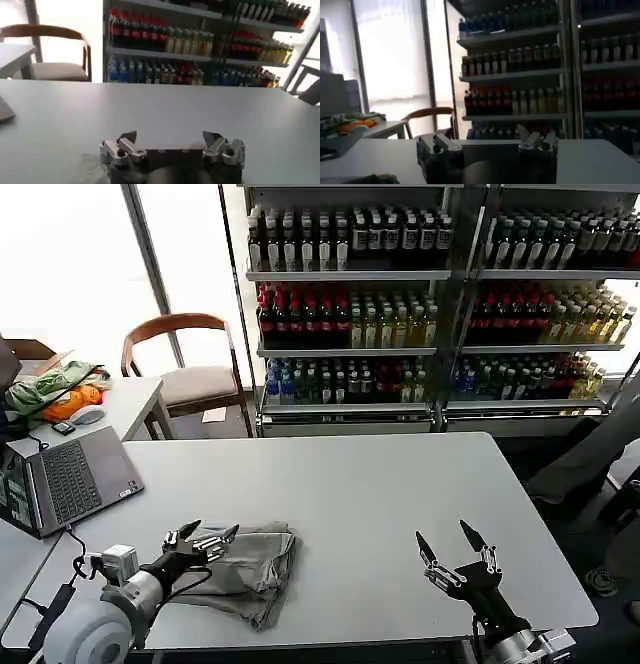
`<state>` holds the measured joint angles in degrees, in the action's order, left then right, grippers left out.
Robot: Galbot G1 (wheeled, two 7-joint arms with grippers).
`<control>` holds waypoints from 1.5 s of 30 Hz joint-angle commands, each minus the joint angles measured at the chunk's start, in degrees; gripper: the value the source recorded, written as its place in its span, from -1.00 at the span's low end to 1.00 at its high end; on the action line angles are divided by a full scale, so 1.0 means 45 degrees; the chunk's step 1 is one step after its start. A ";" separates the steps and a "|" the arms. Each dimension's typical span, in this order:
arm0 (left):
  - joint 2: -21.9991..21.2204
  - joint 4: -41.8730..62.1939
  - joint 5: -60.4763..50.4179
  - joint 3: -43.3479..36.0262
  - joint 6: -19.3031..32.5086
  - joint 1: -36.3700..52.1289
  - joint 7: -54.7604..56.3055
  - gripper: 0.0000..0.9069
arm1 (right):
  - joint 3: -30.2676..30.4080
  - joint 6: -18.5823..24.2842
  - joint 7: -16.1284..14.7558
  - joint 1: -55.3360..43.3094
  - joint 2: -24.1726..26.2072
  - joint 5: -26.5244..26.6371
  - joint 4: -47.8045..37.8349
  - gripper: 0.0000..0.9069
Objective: Fold and organize the clothes.
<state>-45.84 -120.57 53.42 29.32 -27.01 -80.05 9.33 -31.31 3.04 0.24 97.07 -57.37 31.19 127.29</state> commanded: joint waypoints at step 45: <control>-0.2814 0.2564 -0.0390 0.1915 0.0337 -0.1605 -0.2451 -0.98 | 0.0339 -0.0216 0.0019 -0.0817 0.0339 0.0439 0.0005 1.00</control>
<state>-57.78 -109.32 50.97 38.85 -26.03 -87.17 -1.48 -29.70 2.12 0.32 93.49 -55.82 33.14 127.29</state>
